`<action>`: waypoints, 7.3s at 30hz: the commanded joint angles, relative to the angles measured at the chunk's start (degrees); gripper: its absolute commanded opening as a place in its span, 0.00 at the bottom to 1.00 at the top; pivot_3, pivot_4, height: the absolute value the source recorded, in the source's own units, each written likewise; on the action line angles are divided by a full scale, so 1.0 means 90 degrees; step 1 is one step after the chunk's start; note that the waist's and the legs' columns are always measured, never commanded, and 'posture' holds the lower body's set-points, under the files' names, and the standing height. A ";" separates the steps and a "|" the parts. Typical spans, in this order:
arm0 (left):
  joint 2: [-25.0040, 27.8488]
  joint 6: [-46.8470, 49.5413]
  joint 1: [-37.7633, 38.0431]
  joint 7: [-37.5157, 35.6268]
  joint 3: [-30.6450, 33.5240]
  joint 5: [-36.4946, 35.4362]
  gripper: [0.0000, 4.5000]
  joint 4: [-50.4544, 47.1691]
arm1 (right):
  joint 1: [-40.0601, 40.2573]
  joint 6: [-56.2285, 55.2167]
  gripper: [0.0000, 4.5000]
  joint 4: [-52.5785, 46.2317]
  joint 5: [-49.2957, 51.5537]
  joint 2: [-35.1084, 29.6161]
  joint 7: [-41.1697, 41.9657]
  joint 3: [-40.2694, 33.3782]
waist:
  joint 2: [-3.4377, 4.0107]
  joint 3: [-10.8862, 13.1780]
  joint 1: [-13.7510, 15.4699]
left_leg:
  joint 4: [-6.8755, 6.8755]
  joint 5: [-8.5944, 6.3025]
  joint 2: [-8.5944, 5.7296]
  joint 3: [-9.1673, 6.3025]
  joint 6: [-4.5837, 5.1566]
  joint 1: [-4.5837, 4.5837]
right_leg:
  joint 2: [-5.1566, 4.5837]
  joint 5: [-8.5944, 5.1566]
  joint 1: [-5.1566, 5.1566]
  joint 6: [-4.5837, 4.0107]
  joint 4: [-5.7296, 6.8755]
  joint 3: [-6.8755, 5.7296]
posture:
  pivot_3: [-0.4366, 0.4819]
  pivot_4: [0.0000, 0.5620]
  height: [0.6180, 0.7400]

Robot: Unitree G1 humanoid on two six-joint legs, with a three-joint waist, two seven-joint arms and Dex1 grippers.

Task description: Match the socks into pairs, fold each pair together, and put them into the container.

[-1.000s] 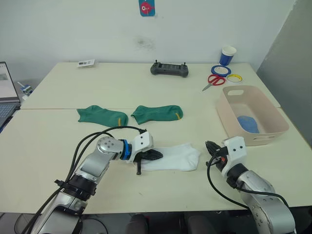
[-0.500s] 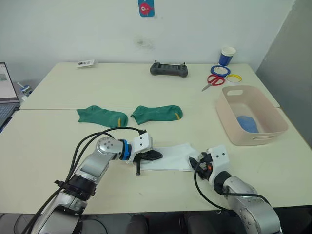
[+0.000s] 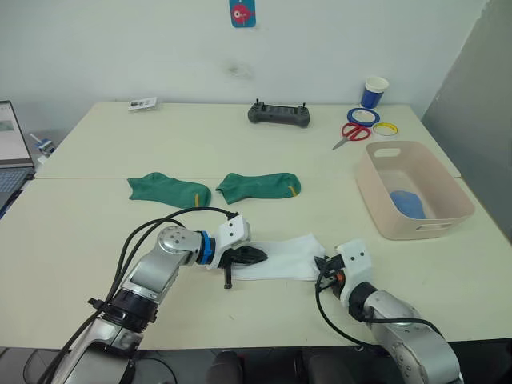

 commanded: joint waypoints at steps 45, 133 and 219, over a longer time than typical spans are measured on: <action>0.0432 -0.0223 0.0258 0.0113 -0.0029 0.0387 0.00 -0.0088 | -0.3278 0.2071 0.01 0.1111 0.1796 0.0337 0.1225 0.1097 | 0.0006 0.0004 -0.0157 | -0.0004 0.0000 0.0001 -0.0013 0.0001 0.0003 | 0.0006 0.0004 -0.0003 -0.0004 0.0004 -0.0004 | 0.48 0.27 1.00; 0.0475 -0.0934 -0.0897 -0.1001 -0.0039 0.0410 0.00 0.0740 | -0.2020 0.1263 0.01 -0.0460 0.0968 -0.0950 0.1012 0.0415 | 0.0003 0.0020 -0.0132 | -0.0002 0.0000 0.0000 -0.0014 0.0002 -0.0011 | 0.0010 0.0002 -0.0012 -0.0002 -0.0002 -0.0005 | 0.48 0.27 1.00; -0.1475 -0.0460 -0.2996 -0.1274 0.0122 -0.0550 1.00 0.1593 | -0.0563 0.1909 0.01 -0.2823 0.6544 -0.1275 -0.2508 -0.4985 | 0.0053 0.0004 -0.0193 | -0.0001 0.0001 -0.0007 -0.0017 0.0004 -0.0045 | 0.0028 0.0006 -0.0034 -0.0001 -0.0007 0.0024 | 0.48 0.27 1.00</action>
